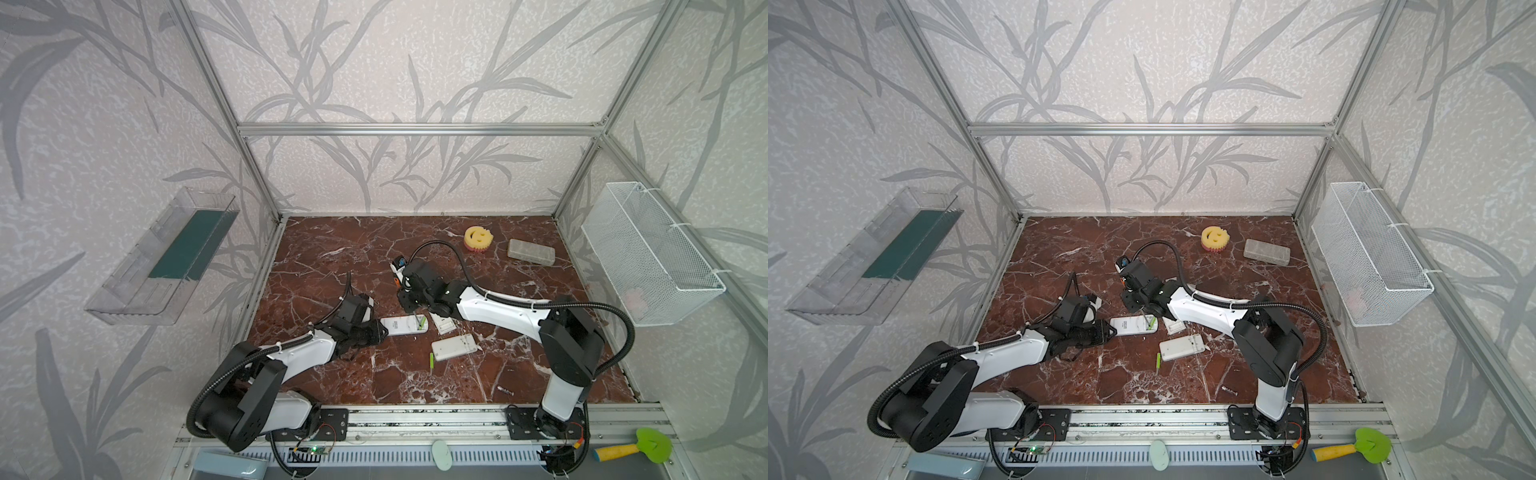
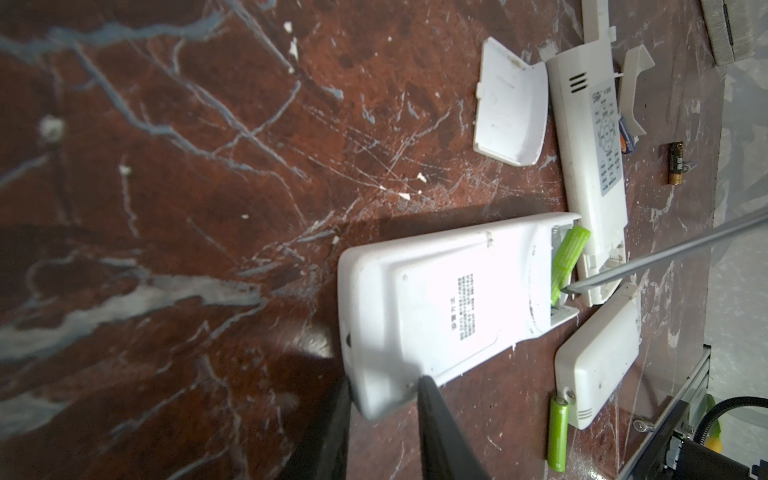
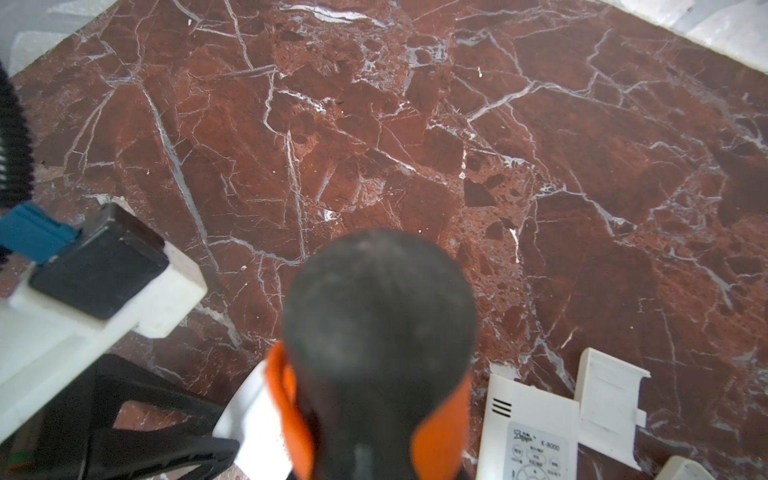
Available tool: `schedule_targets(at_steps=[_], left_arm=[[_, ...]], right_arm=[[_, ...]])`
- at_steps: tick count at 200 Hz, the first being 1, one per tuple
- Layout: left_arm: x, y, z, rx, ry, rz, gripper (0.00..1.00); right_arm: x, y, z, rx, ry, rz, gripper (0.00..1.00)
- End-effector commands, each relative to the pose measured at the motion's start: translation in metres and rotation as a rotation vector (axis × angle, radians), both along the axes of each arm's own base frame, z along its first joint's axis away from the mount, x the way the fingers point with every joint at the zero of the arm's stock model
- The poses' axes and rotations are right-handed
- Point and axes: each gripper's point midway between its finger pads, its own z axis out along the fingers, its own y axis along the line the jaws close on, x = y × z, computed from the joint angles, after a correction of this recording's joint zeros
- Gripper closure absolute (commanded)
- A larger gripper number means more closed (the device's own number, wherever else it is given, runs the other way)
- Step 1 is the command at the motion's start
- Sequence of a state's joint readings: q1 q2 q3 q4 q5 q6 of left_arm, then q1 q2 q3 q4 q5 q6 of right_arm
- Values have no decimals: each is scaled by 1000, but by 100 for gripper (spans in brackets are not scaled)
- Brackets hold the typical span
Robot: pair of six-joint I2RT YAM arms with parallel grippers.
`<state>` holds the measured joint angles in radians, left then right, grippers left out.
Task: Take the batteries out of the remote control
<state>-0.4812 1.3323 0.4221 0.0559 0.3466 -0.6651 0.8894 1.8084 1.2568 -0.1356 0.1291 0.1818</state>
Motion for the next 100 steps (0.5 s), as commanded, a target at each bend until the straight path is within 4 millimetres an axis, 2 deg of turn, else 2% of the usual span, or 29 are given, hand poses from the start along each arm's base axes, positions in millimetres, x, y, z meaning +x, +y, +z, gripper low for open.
schedule_targets(at_steps=[1,61,100], left_arm=[[-37,25,-38,118,172,12,69],[-37,25,-38,115,173,10,70],[-38,26,-39,120,175,11,70]], right_arm=[[7,11,10,37,-32,8,100],[12,13,3,26,-59,15,100],[7,6,-21,-34,-15,27,100]])
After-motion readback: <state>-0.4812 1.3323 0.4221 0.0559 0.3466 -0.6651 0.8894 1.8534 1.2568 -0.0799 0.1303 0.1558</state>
